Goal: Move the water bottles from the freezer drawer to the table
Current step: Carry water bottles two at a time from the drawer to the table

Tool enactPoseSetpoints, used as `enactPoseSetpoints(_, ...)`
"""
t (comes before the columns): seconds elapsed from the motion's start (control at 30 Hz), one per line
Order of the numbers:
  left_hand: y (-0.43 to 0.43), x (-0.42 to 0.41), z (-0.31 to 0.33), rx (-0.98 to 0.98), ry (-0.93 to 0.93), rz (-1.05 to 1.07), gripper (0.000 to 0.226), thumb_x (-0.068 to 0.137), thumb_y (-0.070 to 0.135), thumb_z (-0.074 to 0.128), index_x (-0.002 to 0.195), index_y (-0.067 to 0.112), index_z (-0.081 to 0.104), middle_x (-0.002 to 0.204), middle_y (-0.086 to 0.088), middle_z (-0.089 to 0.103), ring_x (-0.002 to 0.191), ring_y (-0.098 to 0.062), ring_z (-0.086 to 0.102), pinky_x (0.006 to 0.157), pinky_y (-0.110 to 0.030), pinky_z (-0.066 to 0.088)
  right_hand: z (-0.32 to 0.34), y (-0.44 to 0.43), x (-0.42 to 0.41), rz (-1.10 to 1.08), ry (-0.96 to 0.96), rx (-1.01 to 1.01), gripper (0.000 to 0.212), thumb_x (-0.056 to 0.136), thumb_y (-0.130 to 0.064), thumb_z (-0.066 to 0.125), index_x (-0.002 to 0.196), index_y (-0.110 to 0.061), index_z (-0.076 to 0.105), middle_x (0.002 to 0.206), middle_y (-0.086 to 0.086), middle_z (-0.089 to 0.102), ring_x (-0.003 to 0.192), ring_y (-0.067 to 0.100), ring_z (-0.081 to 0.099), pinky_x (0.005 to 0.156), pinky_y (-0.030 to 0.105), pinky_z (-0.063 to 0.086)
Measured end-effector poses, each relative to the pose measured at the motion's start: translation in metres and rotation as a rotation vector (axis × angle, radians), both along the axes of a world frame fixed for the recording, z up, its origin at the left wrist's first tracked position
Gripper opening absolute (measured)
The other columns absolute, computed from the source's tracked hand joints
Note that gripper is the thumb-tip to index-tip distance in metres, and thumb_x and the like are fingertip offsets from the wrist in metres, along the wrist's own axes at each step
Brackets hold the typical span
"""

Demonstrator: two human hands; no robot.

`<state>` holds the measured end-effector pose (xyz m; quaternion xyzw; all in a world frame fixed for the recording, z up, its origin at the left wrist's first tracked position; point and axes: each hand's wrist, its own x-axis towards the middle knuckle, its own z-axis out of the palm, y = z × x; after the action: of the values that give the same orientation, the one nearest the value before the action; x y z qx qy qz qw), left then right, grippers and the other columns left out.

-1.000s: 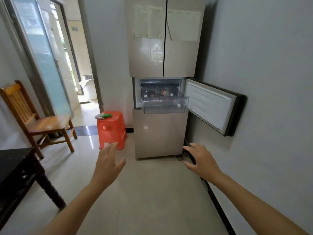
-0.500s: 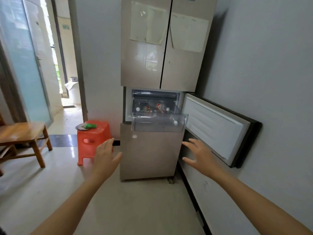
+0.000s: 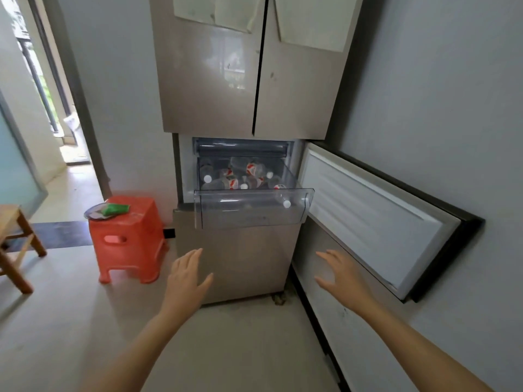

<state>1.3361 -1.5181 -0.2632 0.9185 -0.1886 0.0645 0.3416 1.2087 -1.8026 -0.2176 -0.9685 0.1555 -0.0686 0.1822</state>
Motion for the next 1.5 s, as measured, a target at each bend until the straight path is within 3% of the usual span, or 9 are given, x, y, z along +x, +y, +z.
enactPoseSetpoints(0.53,-0.141,0.178,0.038,-0.017,-0.069,0.099,0.06,0.087,0.018,0.059,0.14,0.009,0.033,0.145,-0.013,0.035,0.136,-0.027,0.025,0.113,-0.041,0.022,0.022,-0.153,0.233,0.139,-0.177,0.032,0.054,0.088,-0.032,0.058,0.136,-0.017,0.04,0.141,0.005,0.039,0.13,0.02,0.034,0.106,0.03,0.028)
enactPoseSetpoints(0.83,-0.164,0.25,0.022,0.11,-0.042,0.143,0.056,0.085,0.018,0.061,0.136,0.006,0.04,0.141,-0.013,0.04,0.133,-0.028,0.03,0.111,-0.039,0.023,-0.017,-0.173,0.305,0.22,-0.015,-0.055,0.055,0.092,-0.039,0.049,0.142,-0.028,0.028,0.15,0.0,0.025,0.137,0.019,0.023,0.111,0.031,0.021)
enactPoseSetpoints(1.07,-0.175,0.331,0.013,0.205,-0.065,0.124,0.054,0.089,0.029,0.055,0.137,0.009,0.039,0.144,-0.011,0.037,0.135,-0.027,0.029,0.112,-0.041,0.027,-0.012,-0.185,0.386,0.193,-0.073,0.023,0.048,0.089,-0.031,0.055,0.134,-0.02,0.043,0.141,0.004,0.039,0.129,0.021,0.035,0.106,0.029,0.028)
enactPoseSetpoints(1.2,-0.171,0.37,0.002,0.301,-0.063,0.087,0.057,0.075,0.034,0.055,0.12,-0.001,0.057,0.125,-0.022,0.056,0.114,-0.041,0.053,0.092,-0.051,0.044,-0.013,-0.192,0.441,0.187,-0.018,0.067,0.052,0.09,-0.038,0.051,0.136,-0.016,0.041,0.139,0.006,0.041,0.127,0.022,0.037,0.103,0.024,0.028)
enactPoseSetpoints(1.37,-0.168,0.383,-0.013,0.213,0.024,0.136,0.059,0.088,0.041,0.05,0.136,0.009,0.042,0.142,-0.012,0.04,0.134,-0.028,0.031,0.11,-0.041,0.029,-0.039,-0.186,0.505,0.151,0.064,0.172,0.041,0.088,-0.018,0.057,0.127,-0.005,0.05,0.126,0.013,0.054,0.114,0.027,0.052,0.091,0.028,0.039)
enactPoseSetpoints(1.5,-0.167,0.388,-0.019,0.216,0.015,0.129,0.077,0.072,0.056,0.03,0.124,0.005,0.055,0.13,-0.017,0.052,0.122,-0.035,0.045,0.1,-0.045,0.039,-0.053,-0.187,0.537,0.081,0.084,0.175,0.037,0.086,-0.016,0.059,0.12,0.0,0.053,0.121,0.018,0.056,0.111,0.033,0.053,0.089,0.035,0.043)
